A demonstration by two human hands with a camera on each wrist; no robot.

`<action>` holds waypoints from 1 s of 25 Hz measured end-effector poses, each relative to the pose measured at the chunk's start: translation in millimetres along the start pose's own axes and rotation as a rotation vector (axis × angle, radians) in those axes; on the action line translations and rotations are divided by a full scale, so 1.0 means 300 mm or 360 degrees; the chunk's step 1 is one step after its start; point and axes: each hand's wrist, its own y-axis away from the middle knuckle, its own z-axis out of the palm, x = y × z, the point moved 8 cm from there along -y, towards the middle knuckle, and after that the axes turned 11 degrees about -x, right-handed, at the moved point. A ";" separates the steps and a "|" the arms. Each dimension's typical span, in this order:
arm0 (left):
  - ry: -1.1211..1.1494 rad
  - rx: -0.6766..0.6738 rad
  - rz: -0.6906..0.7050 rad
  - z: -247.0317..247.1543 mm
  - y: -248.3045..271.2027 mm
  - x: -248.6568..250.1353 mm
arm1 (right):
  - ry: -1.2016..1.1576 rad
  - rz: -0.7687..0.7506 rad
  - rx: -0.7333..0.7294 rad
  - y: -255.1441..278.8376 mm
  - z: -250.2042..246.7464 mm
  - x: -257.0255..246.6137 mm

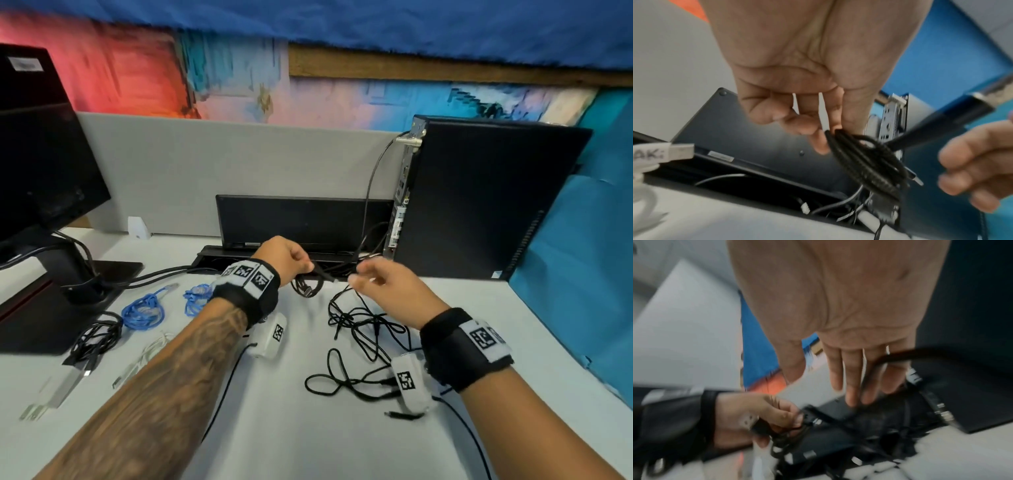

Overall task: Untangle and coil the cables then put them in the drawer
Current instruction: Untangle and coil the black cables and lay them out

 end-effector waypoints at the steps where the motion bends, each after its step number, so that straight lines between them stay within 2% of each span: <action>1: -0.0147 -0.0061 -0.0110 0.019 -0.028 -0.018 | 0.0250 0.0135 -0.0118 0.000 0.015 0.040; 3: -0.0457 -0.0161 -0.0299 0.063 -0.062 -0.045 | 0.0534 0.0367 -0.0333 0.017 0.040 0.119; 4: -0.0585 -0.0187 -0.0352 0.080 -0.072 -0.055 | 0.0502 0.0415 -0.0351 0.027 0.040 0.147; 7: -0.0812 -0.0194 -0.0409 0.107 -0.061 -0.068 | 0.0135 0.0369 -0.0157 0.064 0.002 0.187; 9: -0.0656 -0.0076 -0.0240 0.097 -0.006 0.001 | -0.0248 0.0312 0.0066 0.106 -0.051 0.183; 11: -0.0202 -0.0036 0.0106 0.112 0.090 0.114 | -0.0749 0.0246 0.0201 0.148 -0.087 0.168; 12: -0.0042 -0.0126 0.0266 0.143 0.150 0.170 | -0.0956 0.0201 0.0241 0.164 -0.101 0.153; 14: -0.0011 -0.0412 0.0453 0.228 0.252 0.250 | -0.1285 0.0097 0.0299 0.180 -0.130 0.117; 16: -0.0223 -0.0626 0.0475 0.316 0.303 0.260 | -0.1575 -0.0024 0.0331 0.188 -0.155 0.081; 18: -0.0610 -0.0722 0.0487 0.390 0.321 0.249 | -0.1815 -0.0139 0.0348 0.194 -0.188 0.047; 20: -0.0834 -0.0715 0.0479 0.437 0.317 0.231 | -0.1913 -0.0191 0.0370 0.197 -0.223 0.038; 23: -0.0912 -0.0673 0.0471 0.467 0.293 0.208 | -0.1944 -0.0167 0.0401 0.197 -0.251 0.060; 25: -0.0858 -0.0652 0.0472 0.459 0.276 0.200 | -0.1805 -0.0097 0.0454 0.200 -0.271 0.086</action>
